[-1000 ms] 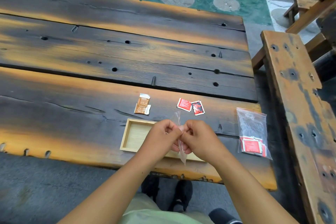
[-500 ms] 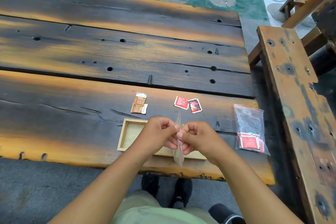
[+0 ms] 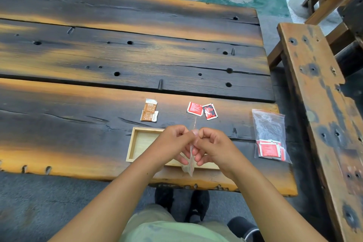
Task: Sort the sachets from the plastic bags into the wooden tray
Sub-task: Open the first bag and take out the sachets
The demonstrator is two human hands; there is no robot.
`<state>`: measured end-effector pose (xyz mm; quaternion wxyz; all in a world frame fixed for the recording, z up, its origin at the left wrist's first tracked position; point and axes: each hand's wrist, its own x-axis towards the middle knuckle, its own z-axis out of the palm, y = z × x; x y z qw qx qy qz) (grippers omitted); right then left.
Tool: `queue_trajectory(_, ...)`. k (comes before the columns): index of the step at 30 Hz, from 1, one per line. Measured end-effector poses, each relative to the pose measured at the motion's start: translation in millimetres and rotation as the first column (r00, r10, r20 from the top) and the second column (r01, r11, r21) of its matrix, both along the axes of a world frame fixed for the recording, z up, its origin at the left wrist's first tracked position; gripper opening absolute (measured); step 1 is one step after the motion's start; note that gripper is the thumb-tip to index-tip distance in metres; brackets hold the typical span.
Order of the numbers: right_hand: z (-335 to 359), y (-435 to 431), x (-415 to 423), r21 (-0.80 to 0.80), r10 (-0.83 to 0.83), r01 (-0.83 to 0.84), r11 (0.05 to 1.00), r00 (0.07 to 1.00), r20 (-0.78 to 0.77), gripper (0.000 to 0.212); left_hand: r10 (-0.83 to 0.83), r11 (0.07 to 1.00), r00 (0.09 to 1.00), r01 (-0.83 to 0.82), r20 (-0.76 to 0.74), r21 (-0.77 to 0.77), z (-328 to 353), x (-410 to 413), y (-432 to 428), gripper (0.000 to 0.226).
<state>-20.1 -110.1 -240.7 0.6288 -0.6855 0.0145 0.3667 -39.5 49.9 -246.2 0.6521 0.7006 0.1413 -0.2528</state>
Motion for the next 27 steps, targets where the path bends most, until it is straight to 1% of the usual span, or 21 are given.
queue_trajectory(2, 0, 1, 1, -0.004, 0.015, -0.015, 1.0, 1.0, 0.025, 0.012, -0.059, 0.998, 0.998, 0.059, 0.014, 0.018, -3, -2, -3, 0.037)
queue_trajectory(4, -1, -1, 2, 0.003, 0.03, -0.03, 1.0, 0.999, 0.025, 0.01, -0.086, 0.996, 0.996, 0.086, 0.027, -0.003, -5, -2, -3, 0.038)
queue_trajectory(7, 0, -4, 2, 0.018, 0.025, -0.025, 1.0, 1.0, 0.007, 0.011, -0.083, 0.991, 0.996, 0.085, 0.029, -0.099, -6, -1, -2, 0.035)
queue_trajectory(10, 2, -3, -1, -0.034, 0.069, -0.068, 0.997, 0.997, 0.022, 0.021, -0.078, 0.985, 0.996, 0.082, 0.033, -0.15, -5, -1, -2, 0.033)
queue_trajectory(13, 4, -2, -2, -0.11, 0.15, -0.142, 0.984, 0.986, 0.07, 0.04, -0.079, 0.982, 0.996, 0.084, 0.038, -0.169, -7, -4, -3, 0.033)
queue_trajectory(15, 4, -2, -1, -0.121, 0.157, -0.144, 0.982, 0.982, 0.105, 0.041, -0.076, 0.977, 0.996, 0.084, 0.051, -0.194, -8, -7, -3, 0.033)
queue_trajectory(18, 6, -1, 0, -0.054, 0.112, -0.106, 0.993, 0.987, 0.115, 0.038, -0.032, 0.963, 0.997, 0.049, 0.07, -0.265, -6, -8, -4, 0.032)
queue_trajectory(21, 5, -1, 2, 0.045, -0.068, 0.066, 0.997, 0.997, 0.028, 0.052, 0.062, 0.926, 0.997, -0.042, 0.042, -0.375, -1, -8, -7, 0.037)
queue_trajectory(22, 4, -3, 4, 0.039, -0.114, 0.113, 0.993, 0.993, 0.026, 0.053, 0.084, 0.93, 0.996, -0.066, 0.033, -0.362, 0, -8, -7, 0.037)
queue_trajectory(23, 4, -4, 6, -0.009, -0.132, 0.132, 0.991, 0.99, 0.059, 0.048, 0.094, 0.951, 0.995, -0.077, 0.04, -0.3, 1, -7, -6, 0.037)
queue_trajectory(24, 3, -7, 9, -0.094, -0.113, 0.124, 0.988, 0.987, 0.117, 0.042, 0.087, 0.976, 0.994, -0.073, 0.062, -0.204, 2, -6, -5, 0.038)
queue_trajectory(25, 3, -10, 11, -0.196, -0.063, 0.097, 0.976, 0.982, 0.176, 0.036, 0.062, 0.994, 0.994, -0.053, 0.093, -0.095, 2, -5, -2, 0.038)
queue_trajectory(27, 4, -16, 14, -0.371, 0.055, 0.042, 0.928, 0.967, 0.247, 0.029, -0.013, 0.995, 0.989, -0.001, 0.144, 0.097, 3, -2, 5, 0.038)
